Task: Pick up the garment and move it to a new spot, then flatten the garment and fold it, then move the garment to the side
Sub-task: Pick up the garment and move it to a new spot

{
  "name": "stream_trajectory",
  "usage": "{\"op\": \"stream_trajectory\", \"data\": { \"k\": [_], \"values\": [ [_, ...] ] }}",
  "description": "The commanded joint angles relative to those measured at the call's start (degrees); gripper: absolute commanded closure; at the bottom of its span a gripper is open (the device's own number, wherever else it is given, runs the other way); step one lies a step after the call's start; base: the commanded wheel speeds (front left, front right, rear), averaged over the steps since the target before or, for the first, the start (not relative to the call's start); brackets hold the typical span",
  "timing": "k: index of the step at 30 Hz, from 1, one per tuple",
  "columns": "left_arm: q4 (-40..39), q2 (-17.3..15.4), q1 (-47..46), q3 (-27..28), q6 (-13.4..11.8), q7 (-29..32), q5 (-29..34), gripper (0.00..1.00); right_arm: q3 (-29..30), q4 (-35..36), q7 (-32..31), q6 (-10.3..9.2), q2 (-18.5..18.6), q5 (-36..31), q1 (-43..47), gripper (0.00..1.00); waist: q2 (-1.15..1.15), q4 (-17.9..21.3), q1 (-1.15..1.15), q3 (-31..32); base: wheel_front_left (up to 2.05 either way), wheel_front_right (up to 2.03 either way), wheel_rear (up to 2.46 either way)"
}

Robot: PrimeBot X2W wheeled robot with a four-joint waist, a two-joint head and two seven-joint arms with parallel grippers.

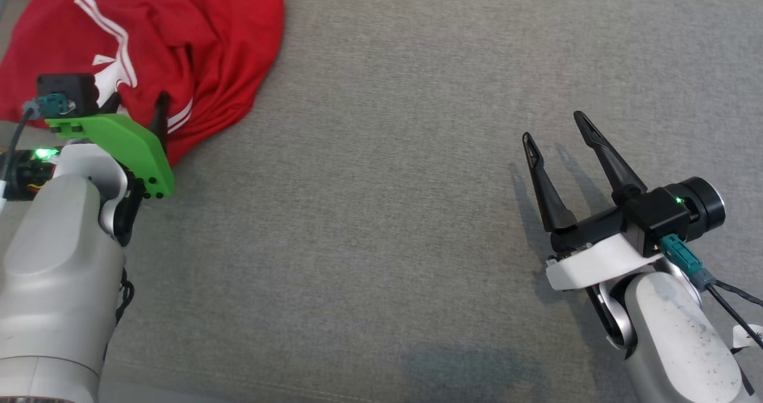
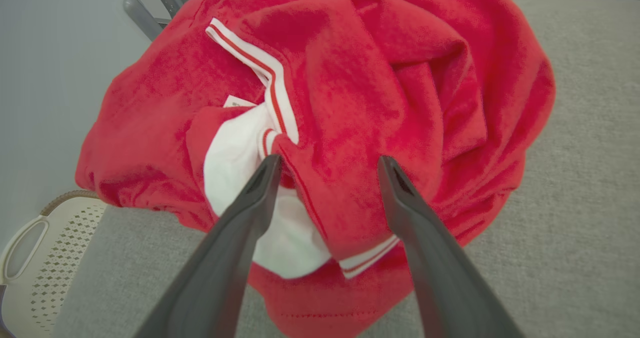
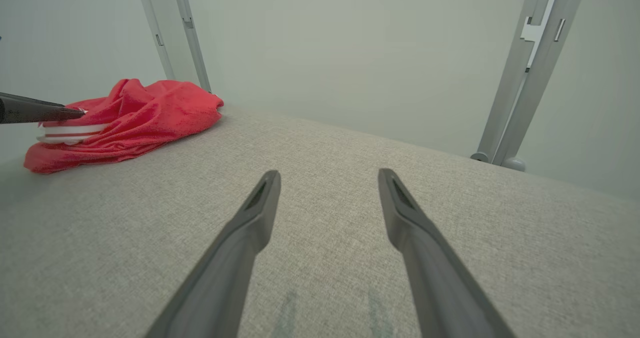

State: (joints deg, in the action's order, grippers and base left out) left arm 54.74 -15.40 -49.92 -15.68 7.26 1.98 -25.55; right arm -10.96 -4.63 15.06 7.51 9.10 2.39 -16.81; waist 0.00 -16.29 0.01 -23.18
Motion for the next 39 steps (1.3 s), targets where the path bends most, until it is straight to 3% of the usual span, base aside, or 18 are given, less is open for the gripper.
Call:
{"op": "stream_trajectory", "data": {
  "k": [1, 2, 8, 13, 17, 22, 30, 39],
  "values": [
    [0.88, -0.80, -1.32, 0.38, -0.44, -0.88, -0.35, 0.65, 0.01, -0.12, 0.19, -0.04, -0.40, -0.05, -0.67, 0.00, 0.00, 6.31, -0.01, -4.65, 0.00, 0.00, 0.00],
    [1.47, -1.15, -1.72, 0.77, -1.00, -1.97, -0.42, 1.00, 0.11, -0.18, 0.19, -0.04, -0.71, 0.02, -0.58, 0.00, 0.00, 6.68, -0.01, -4.25, 0.00, 0.00, 0.00],
    [2.89, -0.86, 0.27, 1.60, -1.41, -5.54, -1.70, 1.00, 0.96, -0.96, 0.18, -0.04, -2.17, 0.52, 2.48, 0.00, 0.00, 7.71, -0.01, 0.25, 0.00, 0.00, 0.00],
    [-2.08, -1.05, 0.81, 1.54, -0.37, -6.51, -3.15, 1.00, 1.81, -1.29, 0.19, -0.04, -3.17, 1.20, 4.86, 0.00, 0.00, 8.31, -0.01, 4.35, 0.00, 0.00, 0.00],
    [-11.63, -2.32, -0.22, 1.43, 0.11, -3.58, -5.92, 1.00, 1.79, -1.10, 0.18, -0.04, -4.11, 1.68, 5.71, 0.00, 0.00, 10.00, -0.01, 7.00, 0.00, 0.00, 0.00],
    [-28.81, -5.52, -0.63, 1.49, 0.23, 5.09, -9.61, 1.00, 2.09, -0.70, 0.18, -0.04, -5.31, 2.40, 6.31, 0.00, 0.00, 13.73, -0.01, 8.87, 0.00, 0.00, 0.00],
    [-51.41, -10.31, 1.48, 2.70, -4.72, 19.60, -12.62, 1.00, 3.69, -0.50, 0.18, -0.04, -6.16, 3.35, 8.30, 0.00, 0.00, 19.01, -0.01, 9.10, 0.00, 0.00, 0.00],
    [-59.09, -10.71, 7.99, 3.46, -8.36, 22.21, -13.85, 1.00, 4.52, -0.01, 0.18, -0.04, -6.19, 3.29, 8.72, 0.00, 0.00, 20.08, -0.01, 9.40, 0.00, 0.00, 0.00]
  ]
}}
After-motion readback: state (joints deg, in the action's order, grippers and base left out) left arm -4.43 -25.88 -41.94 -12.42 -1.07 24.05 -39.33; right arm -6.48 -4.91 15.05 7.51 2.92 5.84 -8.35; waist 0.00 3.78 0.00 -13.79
